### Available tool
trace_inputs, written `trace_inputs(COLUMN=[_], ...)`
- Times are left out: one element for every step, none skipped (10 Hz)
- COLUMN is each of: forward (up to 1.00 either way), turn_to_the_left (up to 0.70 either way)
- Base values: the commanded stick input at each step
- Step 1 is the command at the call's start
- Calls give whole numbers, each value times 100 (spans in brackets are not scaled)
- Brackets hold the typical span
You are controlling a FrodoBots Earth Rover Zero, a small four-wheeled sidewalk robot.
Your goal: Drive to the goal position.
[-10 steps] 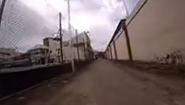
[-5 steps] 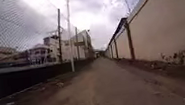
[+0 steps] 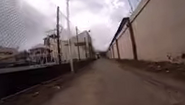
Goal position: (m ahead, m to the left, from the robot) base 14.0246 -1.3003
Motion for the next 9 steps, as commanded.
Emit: trace_inputs(forward=[70, 70, 70, 70, 70, 70, 70, 70, 70], turn_to_the_left=[0, 0, 0, 0, 0, 0, 0, 0, 0])
